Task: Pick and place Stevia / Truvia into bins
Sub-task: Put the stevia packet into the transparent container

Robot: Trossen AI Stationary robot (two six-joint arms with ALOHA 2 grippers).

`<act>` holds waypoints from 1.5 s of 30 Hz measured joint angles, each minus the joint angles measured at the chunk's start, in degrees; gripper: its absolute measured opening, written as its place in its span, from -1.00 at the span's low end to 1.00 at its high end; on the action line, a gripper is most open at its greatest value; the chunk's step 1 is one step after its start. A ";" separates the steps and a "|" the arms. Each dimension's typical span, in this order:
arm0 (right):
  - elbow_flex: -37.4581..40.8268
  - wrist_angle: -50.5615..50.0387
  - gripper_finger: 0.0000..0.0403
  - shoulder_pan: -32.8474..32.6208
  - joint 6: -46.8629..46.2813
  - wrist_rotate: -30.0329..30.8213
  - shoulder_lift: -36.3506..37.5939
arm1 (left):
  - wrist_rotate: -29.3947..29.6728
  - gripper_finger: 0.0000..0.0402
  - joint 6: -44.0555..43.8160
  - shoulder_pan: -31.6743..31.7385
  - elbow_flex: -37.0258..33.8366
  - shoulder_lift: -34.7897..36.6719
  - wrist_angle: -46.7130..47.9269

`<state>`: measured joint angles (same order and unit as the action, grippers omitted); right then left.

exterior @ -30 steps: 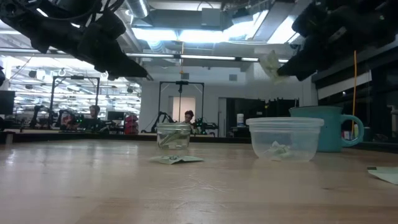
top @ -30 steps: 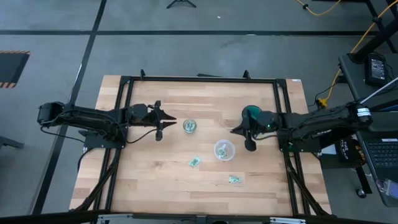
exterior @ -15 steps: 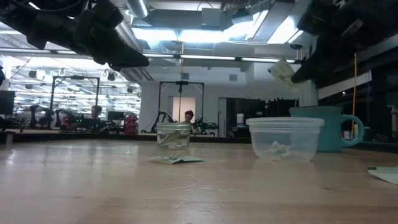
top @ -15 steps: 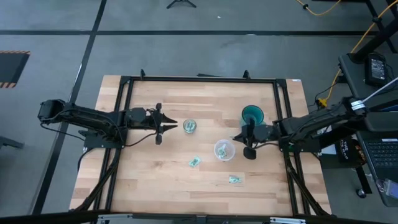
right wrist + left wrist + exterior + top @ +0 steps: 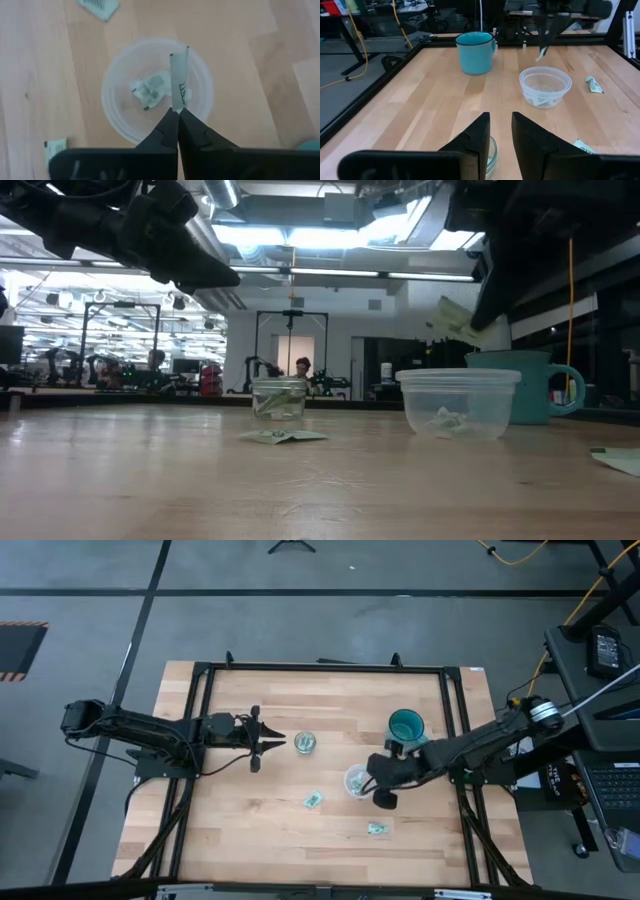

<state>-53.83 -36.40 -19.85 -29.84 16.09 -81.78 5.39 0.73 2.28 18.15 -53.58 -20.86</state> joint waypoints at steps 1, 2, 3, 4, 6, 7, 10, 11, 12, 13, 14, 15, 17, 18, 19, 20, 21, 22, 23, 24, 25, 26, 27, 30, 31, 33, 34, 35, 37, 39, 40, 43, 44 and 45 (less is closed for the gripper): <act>-1.25 -1.33 -1.00 -0.26 -0.70 -0.08 -1.41 | 0.00 -0.63 0.00 0.00 0.00 0.00 0.00; -2.53 -2.54 -1.00 -0.50 -1.48 -0.11 -2.67 | -0.02 -0.63 0.00 0.00 0.00 0.00 0.00; -3.62 -3.32 -1.00 -0.75 -1.99 -0.15 -3.80 | -0.02 -0.63 0.00 0.00 0.00 0.00 0.02; -4.56 -3.77 -1.00 -1.02 -2.59 -0.19 -4.76 | -0.03 -0.63 0.00 0.00 0.00 0.00 0.02; -6.39 -4.64 -1.00 -1.39 -2.85 -0.26 -6.59 | -0.07 -0.63 0.00 0.00 0.00 0.00 0.02; -7.09 -4.98 -1.00 -1.57 -2.89 -0.38 -7.40 | -0.08 -0.63 0.00 0.00 0.00 0.00 0.02; -8.24 -5.25 -1.00 -1.75 -3.13 -0.76 -9.16 | -0.11 -0.63 0.00 0.00 0.00 0.00 0.04; -8.28 -5.25 -1.00 -1.75 -3.28 -0.88 -9.59 | -0.11 -0.63 0.00 0.00 0.00 0.02 0.03; -8.24 -5.41 -1.00 -1.75 -3.82 -0.93 -10.01 | -0.11 -0.63 0.00 0.00 0.00 0.02 0.03; -8.09 -5.43 -1.00 -1.75 -4.48 -0.93 -10.34 | -0.11 -0.63 0.00 0.00 0.00 0.02 0.04; -7.93 -5.47 -1.00 -1.75 -5.12 -0.98 -10.62 | -0.11 -0.63 0.00 0.00 0.00 0.02 0.03; -7.78 -5.67 -1.00 -1.74 -5.87 -1.18 -10.87 | -0.11 -0.63 0.00 0.00 0.00 0.02 0.04; -7.73 -6.14 -1.00 -1.73 -6.21 -1.22 -11.50 | -0.13 -0.63 0.00 0.00 0.00 0.02 0.04; -7.73 -6.07 -1.00 -1.73 -6.14 -1.24 -11.74 | -0.13 -0.63 -0.06 0.00 0.00 0.02 0.04; -7.73 -6.01 -1.00 -1.73 -6.10 -1.28 -11.88 | -0.13 -0.63 -0.32 0.00 0.00 0.02 0.04; -7.73 -5.93 -0.99 -1.73 -6.12 -1.28 -11.95 | -0.13 -0.63 -0.73 0.00 0.00 0.02 0.04; -7.73 -5.92 -0.99 -1.73 -6.17 -1.28 -12.08 | -0.13 -0.63 -1.17 0.00 0.00 0.02 0.04; -7.73 -5.93 -0.98 -1.73 -6.21 -1.28 -12.20 | -0.13 -0.63 -1.53 0.00 0.00 0.02 0.04; -7.73 -5.93 -0.97 -1.71 -6.18 -1.28 -12.30 | -0.13 -0.63 -1.61 0.00 0.00 0.02 0.06; -7.71 -5.94 -0.96 -1.72 -5.98 -1.29 -12.30 | -0.13 -0.63 -1.58 0.00 0.00 0.02 0.07; -7.71 -5.89 -0.95 -1.73 -5.91 -1.27 -12.30 | -0.13 -0.63 -1.57 0.00 0.00 0.02 0.07; -7.71 -5.89 -0.94 -1.71 -5.92 -1.28 -12.30 | -0.13 -0.63 -1.57 0.00 0.00 0.02 0.07; -7.71 -5.90 -0.93 -1.71 -6.02 -1.25 -12.30 | -0.13 -0.63 -1.57 0.00 0.00 0.02 0.07; -7.71 -5.82 -0.88 -1.71 -7.41 -0.79 -12.28 | -0.13 -0.63 -1.57 0.00 0.00 0.02 0.07; -7.71 -5.84 -0.86 -1.71 -7.76 -0.75 -12.28 | -0.13 -0.63 -1.57 0.00 0.00 0.02 0.07; -7.71 -5.84 -0.80 -1.71 -8.89 -0.73 -12.28 | -0.13 -0.63 -1.55 0.00 0.00 0.02 0.07; -7.71 -5.84 -0.77 -1.71 -8.99 -0.73 -12.28 | -0.13 -0.63 -1.58 0.00 0.00 0.02 0.07; -7.71 -5.84 -0.73 -1.71 -8.91 -0.72 -12.28 | -0.13 -0.63 -1.65 0.00 0.00 0.02 0.07; -7.71 -5.82 -0.65 -1.65 -8.74 -0.71 -12.28 | -0.13 -0.63 -2.40 0.00 0.00 0.02 0.07; -7.73 -5.90 -0.58 -1.47 -7.68 -0.92 -12.26 | -0.13 -0.63 -3.08 0.00 0.00 0.02 0.07; -8.05 -6.60 -0.55 -1.43 -6.87 -1.60 -12.21 | -0.13 -0.63 -3.07 0.00 0.00 0.02 0.07; -10.07 -7.66 -0.52 -1.42 -4.29 -2.58 -12.17 | -0.11 -0.63 -3.08 0.00 0.00 0.02 0.07; -10.97 -8.30 -0.52 -1.45 -3.85 -2.59 -12.14 | -0.11 -0.63 -3.15 0.00 0.00 0.02 0.08; -11.93 -9.17 -0.52 -1.48 -3.05 -2.59 -12.13 | -0.13 -0.63 -3.17 0.00 0.00 0.02 0.08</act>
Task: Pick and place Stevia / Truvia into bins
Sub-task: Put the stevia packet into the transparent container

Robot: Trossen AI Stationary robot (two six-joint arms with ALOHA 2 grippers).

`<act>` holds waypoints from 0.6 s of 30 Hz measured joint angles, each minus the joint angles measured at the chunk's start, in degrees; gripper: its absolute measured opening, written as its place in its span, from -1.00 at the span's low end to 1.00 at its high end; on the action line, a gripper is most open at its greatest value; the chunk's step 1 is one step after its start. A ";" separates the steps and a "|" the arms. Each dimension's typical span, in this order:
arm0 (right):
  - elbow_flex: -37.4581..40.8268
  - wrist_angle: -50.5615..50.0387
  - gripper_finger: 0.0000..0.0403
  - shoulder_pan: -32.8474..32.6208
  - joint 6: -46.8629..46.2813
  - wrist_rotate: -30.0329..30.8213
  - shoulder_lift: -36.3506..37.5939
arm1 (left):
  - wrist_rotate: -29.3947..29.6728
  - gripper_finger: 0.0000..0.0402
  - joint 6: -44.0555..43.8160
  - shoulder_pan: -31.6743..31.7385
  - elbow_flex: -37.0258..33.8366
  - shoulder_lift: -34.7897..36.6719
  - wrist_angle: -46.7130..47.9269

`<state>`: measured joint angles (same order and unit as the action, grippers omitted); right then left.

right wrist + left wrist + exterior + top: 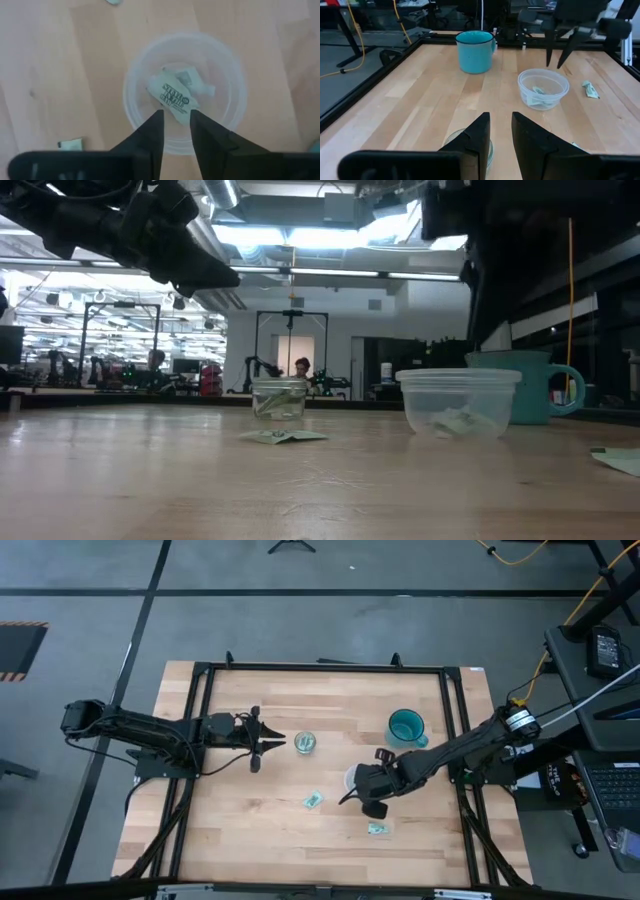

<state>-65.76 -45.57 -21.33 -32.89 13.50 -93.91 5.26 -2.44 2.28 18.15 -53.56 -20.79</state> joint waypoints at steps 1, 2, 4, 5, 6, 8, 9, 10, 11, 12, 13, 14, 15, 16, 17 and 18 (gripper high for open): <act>-0.82 -0.65 -0.52 -0.32 0.57 0.05 0.02 | 0.00 -0.63 0.00 0.00 0.00 0.00 0.00; -1.60 -1.17 -0.53 -0.81 1.56 0.18 0.04 | 0.00 -0.63 0.00 0.00 0.00 0.00 0.01; -2.71 -1.87 -0.54 -2.34 3.21 1.50 0.04 | 0.02 -0.63 0.02 0.00 0.00 0.00 0.06; -2.95 -1.88 -0.54 -3.36 3.44 2.62 0.08 | 0.00 -0.63 0.02 0.00 0.00 0.00 0.24; -2.95 -1.93 -0.55 -4.51 3.50 3.99 0.30 | 0.00 -0.63 0.04 0.00 0.00 0.00 0.37; -2.72 -2.15 -0.56 -6.81 3.12 6.59 0.91 | -0.70 -0.63 0.21 0.00 0.00 0.00 0.35; -2.43 -2.09 -0.57 -8.03 2.45 7.55 1.35 | -1.49 -0.63 0.72 0.00 0.00 0.00 0.33; -2.14 -2.22 -0.57 -9.26 1.53 8.45 1.88 | -2.56 -0.64 1.43 0.00 0.00 0.00 0.28; -1.90 -2.18 -0.58 -10.46 0.40 9.22 2.32 | -3.74 -0.65 2.22 0.00 0.00 0.00 0.13; -1.72 -1.92 -0.58 -11.61 -0.59 9.52 2.82 | -4.92 -0.66 2.60 -0.03 0.00 0.00 0.00; -1.56 -1.59 -0.59 -12.78 -1.82 9.95 3.36 | -6.12 -0.67 2.62 -0.04 0.00 0.00 -0.02; -1.44 -1.44 -0.59 -13.83 -3.22 10.48 3.84 | -7.34 -0.68 2.60 -0.04 0.00 0.00 -0.01; -1.44 -1.35 -0.59 -14.86 -4.83 10.97 4.20 | -8.42 -0.69 2.53 -0.10 0.00 0.00 -0.01; -1.44 -1.19 -0.59 -15.72 -6.22 11.27 4.52 | -9.40 -0.70 2.18 -0.27 0.00 0.00 -0.01; -1.44 -1.15 -0.59 -16.46 -7.58 11.34 4.71 | -10.13 -0.71 1.77 -0.59 0.00 0.00 -0.06; -1.44 -0.89 -0.59 -17.16 -8.71 11.41 4.89 | -10.60 -0.72 1.64 -1.09 0.00 0.00 -0.14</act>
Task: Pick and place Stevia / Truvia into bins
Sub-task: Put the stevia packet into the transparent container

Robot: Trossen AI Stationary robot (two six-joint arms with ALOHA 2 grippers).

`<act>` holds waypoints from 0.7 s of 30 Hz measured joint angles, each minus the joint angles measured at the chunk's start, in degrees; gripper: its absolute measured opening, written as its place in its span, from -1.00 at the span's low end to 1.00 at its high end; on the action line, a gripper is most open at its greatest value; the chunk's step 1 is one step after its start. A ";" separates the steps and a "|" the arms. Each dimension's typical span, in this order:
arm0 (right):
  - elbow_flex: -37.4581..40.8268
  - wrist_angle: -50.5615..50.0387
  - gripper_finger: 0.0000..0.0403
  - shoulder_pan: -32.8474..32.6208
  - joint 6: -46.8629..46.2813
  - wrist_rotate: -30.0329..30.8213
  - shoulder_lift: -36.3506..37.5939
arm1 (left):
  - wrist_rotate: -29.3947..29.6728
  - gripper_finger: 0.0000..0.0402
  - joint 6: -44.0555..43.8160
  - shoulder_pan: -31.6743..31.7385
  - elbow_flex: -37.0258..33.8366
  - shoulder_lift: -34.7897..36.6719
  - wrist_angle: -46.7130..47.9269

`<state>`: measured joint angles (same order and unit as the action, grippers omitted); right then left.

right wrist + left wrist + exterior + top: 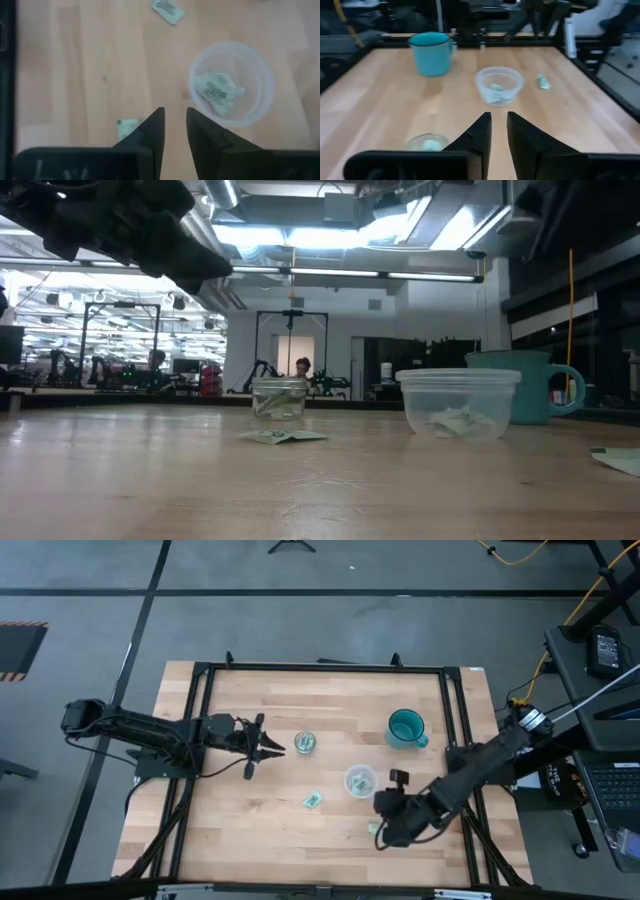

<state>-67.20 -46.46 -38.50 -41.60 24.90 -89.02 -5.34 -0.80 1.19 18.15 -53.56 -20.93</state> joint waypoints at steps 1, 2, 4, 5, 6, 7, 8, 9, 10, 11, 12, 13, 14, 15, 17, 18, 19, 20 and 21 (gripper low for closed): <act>0.00 0.33 -0.59 -0.74 -0.94 0.12 0.05 | -0.22 -0.74 0.03 -0.67 0.00 0.00 -0.07; 0.00 0.45 -0.59 -1.45 -2.17 0.15 0.05 | -0.25 -0.75 0.04 -1.44 0.00 0.00 -0.07; 0.00 0.38 -0.59 -2.88 -5.24 0.15 0.03 | -0.14 -0.79 0.85 -3.13 0.00 0.00 -0.29; 0.00 0.40 -0.59 -3.47 -7.07 0.04 0.03 | 0.38 -0.82 1.57 -4.07 0.00 0.00 -0.35; 0.00 0.40 -0.59 -3.98 -9.21 -0.38 0.03 | 0.72 -0.85 2.17 -5.11 0.00 0.00 -0.40; 0.00 0.40 -0.59 -4.38 -11.44 -1.39 0.03 | 0.81 -0.88 2.71 -6.16 0.00 0.00 -0.45; 0.00 0.39 -0.61 -4.74 -13.90 -2.62 0.03 | 0.87 -0.92 3.24 -7.21 0.00 0.00 -0.59; 0.00 0.39 -0.63 -5.18 -15.99 -3.98 0.03 | 0.89 -0.96 3.65 -8.26 0.00 0.00 -0.86; 0.00 0.42 -0.67 -5.65 -17.96 -4.94 0.03 | 0.91 -0.98 4.01 -9.23 0.00 0.00 -1.24; 0.00 0.44 -0.73 -6.22 -19.52 -5.68 0.00 | 1.05 -0.98 4.33 -10.19 0.00 0.00 -1.64; 0.01 0.63 -0.79 -6.93 -20.52 -5.94 -0.01 | 1.36 -0.98 4.49 -11.10 0.00 0.00 -1.91; 0.02 1.01 -0.87 -7.68 -21.39 -6.06 -0.01 | 1.75 -0.98 4.55 -11.95 0.00 0.00 -2.04; 0.02 1.44 -0.93 -8.37 -22.28 -6.11 -0.01 | 2.47 -0.98 4.57 -12.75 0.00 0.00 -2.12; 0.02 2.09 -0.96 -9.02 -22.97 -6.02 -0.12 | 3.46 -0.99 4.57 -13.53 0.00 0.00 -2.37; 0.00 3.90 -0.96 -9.98 -24.84 -5.24 -1.12 | 5.45 -0.99 4.59 -14.73 0.00 0.00 -3.74; 0.00 4.15 -0.96 -10.45 -25.59 -5.13 -1.91 | 6.27 -0.99 4.59 -15.21 0.00 0.00 -4.80; 0.02 4.33 -0.97 -10.80 -25.77 -5.08 -2.72 | 7.01 -0.99 4.59 -15.57 0.00 0.00 -5.78; 0.01 4.66 -0.98 -11.10 -25.88 -5.06 -3.54 | 7.50 -0.99 4.59 -15.89 0.00 0.00 -6.54; -0.15 4.57 -0.98 -11.41 -26.07 -5.08 -4.40 | 7.72 -0.99 4.59 -16.14 0.00 0.00 -7.09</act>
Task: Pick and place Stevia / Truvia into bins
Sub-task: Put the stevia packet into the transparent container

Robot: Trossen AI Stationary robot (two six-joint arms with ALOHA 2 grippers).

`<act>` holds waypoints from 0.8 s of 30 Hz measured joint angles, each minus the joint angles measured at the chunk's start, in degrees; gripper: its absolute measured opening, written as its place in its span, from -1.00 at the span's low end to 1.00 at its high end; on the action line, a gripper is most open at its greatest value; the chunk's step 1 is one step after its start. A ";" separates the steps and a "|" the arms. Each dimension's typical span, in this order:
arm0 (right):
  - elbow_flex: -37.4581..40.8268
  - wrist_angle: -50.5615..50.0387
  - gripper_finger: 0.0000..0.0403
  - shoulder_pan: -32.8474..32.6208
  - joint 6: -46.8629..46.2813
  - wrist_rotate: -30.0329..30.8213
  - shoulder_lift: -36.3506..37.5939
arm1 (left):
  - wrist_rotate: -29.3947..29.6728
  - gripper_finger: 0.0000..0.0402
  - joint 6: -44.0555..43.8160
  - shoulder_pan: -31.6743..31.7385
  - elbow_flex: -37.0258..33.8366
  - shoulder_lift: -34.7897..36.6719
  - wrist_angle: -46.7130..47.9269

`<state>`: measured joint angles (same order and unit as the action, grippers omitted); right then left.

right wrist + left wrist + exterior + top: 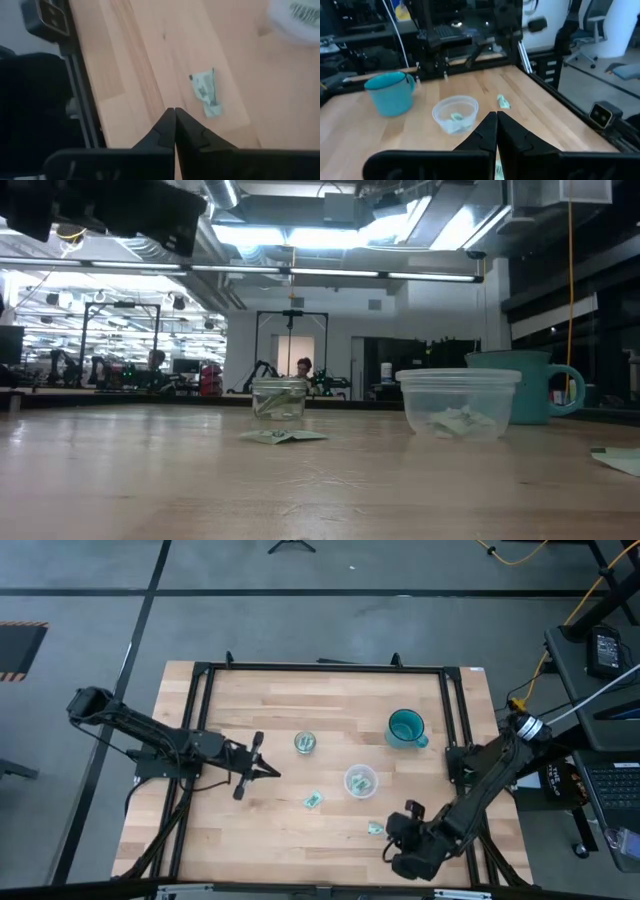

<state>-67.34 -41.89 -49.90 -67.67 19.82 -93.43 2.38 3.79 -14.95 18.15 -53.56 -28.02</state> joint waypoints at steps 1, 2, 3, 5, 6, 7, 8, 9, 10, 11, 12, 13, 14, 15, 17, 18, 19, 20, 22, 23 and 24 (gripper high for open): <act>-0.36 -0.26 -0.98 -0.20 -0.40 -0.01 -0.89 | 0.04 -0.98 0.00 -0.21 0.00 0.00 -0.60; -0.70 -0.26 -0.98 -0.34 -0.97 -0.01 -1.74 | 0.04 -0.99 0.00 -0.46 0.00 0.00 -1.05; -1.05 -0.22 -0.98 -0.36 -1.17 -0.04 -2.51 | 0.03 -0.99 0.02 -0.63 0.00 0.00 -1.09; -1.52 0.00 -0.98 -0.30 -1.21 -0.01 -4.06 | 0.02 -0.99 0.00 -0.82 0.00 0.00 -0.94; -1.54 -0.08 -0.98 -0.28 -1.19 -0.01 -4.76 | 0.02 -0.99 0.01 -0.82 0.00 0.00 -0.99; -1.54 -0.35 -0.99 -0.25 -1.19 -0.01 -5.35 | 0.03 -1.00 0.02 -0.82 0.00 0.00 -0.96; -1.54 -0.67 -0.99 -0.25 -1.19 0.01 -5.81 | 0.04 -0.99 0.02 -0.82 0.00 0.00 -0.94; -1.54 -0.80 -0.99 -0.25 -1.14 -0.01 -6.17 | 0.04 -0.99 0.02 -0.82 0.00 0.00 -0.96; -1.54 -0.95 -0.99 -0.27 -0.89 -0.01 -6.46 | 0.04 -0.99 0.01 -0.79 0.00 0.00 -0.97; -1.54 -1.36 -0.98 -0.27 -0.31 -0.03 -6.66 | 0.07 -0.98 0.02 -0.78 0.00 0.00 -0.96; -1.54 -1.92 -0.96 -0.29 0.41 -0.03 -6.76 | 0.08 -0.98 0.02 -0.78 0.00 0.00 -0.96; -1.54 -2.45 -0.94 -0.29 0.45 -0.02 -6.78 | 0.08 -0.97 0.21 -0.78 0.00 0.00 -0.96; -1.54 -2.79 -0.91 -0.29 0.39 -0.01 -6.76 | 0.08 -0.98 0.59 -0.78 0.00 0.00 -0.96; -1.54 -3.05 -0.88 -0.29 0.45 0.00 -6.76 | 0.10 -0.98 1.06 -0.78 0.00 0.00 -0.96; -1.54 -4.02 -0.84 -0.27 1.01 0.37 -6.76 | 0.15 -0.99 2.28 -0.76 0.00 0.00 -0.96; -1.54 -4.42 -0.82 -0.27 1.13 0.95 -6.76 | 0.19 -0.99 2.60 -0.75 0.00 0.00 -0.96; -1.54 -4.75 -0.81 -0.27 1.26 1.60 -6.76 | 0.20 -0.99 2.86 -0.75 0.00 0.00 -0.96; -1.54 -5.00 -0.80 -0.27 1.28 2.40 -6.76 | 0.21 -0.99 2.94 -0.75 0.00 0.00 -0.96; -1.54 -4.85 -0.80 -0.27 1.27 3.48 -6.76 | 0.21 -0.99 2.98 -0.75 0.00 0.00 -0.96; -1.54 -4.87 -0.79 -0.27 1.44 3.64 -6.76 | 0.21 -0.99 2.99 -0.75 0.00 0.00 -0.96; -1.54 -4.86 -0.79 -0.25 1.95 3.65 -6.76 | 0.21 -0.99 2.99 -0.75 0.00 0.00 -0.96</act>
<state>-68.88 -46.76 -50.15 -65.72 23.47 -100.18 2.59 6.79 -15.70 18.15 -53.56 -28.97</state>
